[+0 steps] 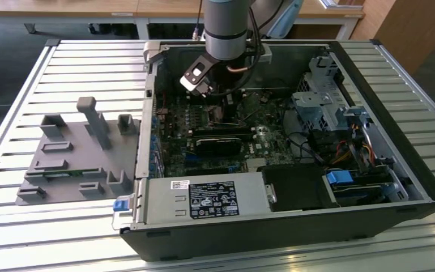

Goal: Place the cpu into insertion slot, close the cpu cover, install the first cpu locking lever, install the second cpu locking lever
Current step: 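Place the cpu into insertion slot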

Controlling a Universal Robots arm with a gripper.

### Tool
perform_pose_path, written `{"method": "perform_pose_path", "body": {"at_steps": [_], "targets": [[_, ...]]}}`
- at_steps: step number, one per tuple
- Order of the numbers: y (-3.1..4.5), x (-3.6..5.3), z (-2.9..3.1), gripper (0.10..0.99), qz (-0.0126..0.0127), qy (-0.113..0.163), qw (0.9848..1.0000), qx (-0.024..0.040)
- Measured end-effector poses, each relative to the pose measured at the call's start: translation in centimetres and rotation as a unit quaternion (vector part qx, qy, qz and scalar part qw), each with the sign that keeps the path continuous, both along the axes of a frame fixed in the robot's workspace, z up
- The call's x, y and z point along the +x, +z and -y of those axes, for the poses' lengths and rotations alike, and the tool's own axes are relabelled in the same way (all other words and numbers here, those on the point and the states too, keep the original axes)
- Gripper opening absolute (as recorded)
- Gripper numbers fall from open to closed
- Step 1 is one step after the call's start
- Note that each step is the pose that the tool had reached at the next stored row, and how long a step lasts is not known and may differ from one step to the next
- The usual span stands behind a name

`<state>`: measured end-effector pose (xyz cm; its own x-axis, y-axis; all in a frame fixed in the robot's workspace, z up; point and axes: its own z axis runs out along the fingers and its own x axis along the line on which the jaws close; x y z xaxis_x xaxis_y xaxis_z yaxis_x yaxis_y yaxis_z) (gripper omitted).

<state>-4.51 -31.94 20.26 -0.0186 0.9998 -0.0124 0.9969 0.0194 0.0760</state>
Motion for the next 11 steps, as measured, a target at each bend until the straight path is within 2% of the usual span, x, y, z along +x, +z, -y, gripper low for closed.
{"method": "perform_pose_path", "body": {"at_steps": [11], "targets": [[-0.5,-0.07,-0.16,0.541,0.0,0.0,1.0,0.0]]}}
